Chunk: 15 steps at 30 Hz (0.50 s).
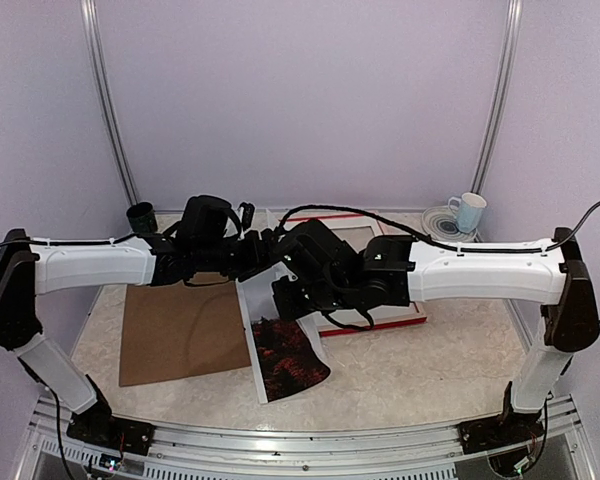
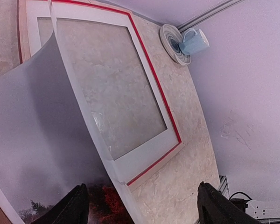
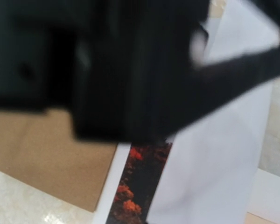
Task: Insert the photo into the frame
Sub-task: Pass from the right arm to the left
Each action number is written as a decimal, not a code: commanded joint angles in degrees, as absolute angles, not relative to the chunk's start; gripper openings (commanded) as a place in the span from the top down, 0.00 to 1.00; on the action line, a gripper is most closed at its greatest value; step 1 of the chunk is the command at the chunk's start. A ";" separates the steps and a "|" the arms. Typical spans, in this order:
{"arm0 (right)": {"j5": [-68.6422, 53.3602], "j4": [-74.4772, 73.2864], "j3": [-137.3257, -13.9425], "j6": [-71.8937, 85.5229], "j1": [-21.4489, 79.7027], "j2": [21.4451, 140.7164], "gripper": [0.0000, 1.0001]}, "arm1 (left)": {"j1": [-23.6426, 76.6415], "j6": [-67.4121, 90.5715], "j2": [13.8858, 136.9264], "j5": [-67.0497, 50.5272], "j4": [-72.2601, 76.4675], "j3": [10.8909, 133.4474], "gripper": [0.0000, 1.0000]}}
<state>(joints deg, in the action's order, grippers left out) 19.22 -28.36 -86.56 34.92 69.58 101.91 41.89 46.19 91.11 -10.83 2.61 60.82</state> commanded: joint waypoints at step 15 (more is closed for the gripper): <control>20.31 -28.61 -88.64 34.36 71.62 104.44 1.00 | 40.78 44.36 92.81 -13.62 -2.91 62.86 0.46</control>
<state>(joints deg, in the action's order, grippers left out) 19.57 -28.40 -87.39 34.57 70.48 103.02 41.17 44.77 92.42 -13.10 -2.33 61.41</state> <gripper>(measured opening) 0.006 0.568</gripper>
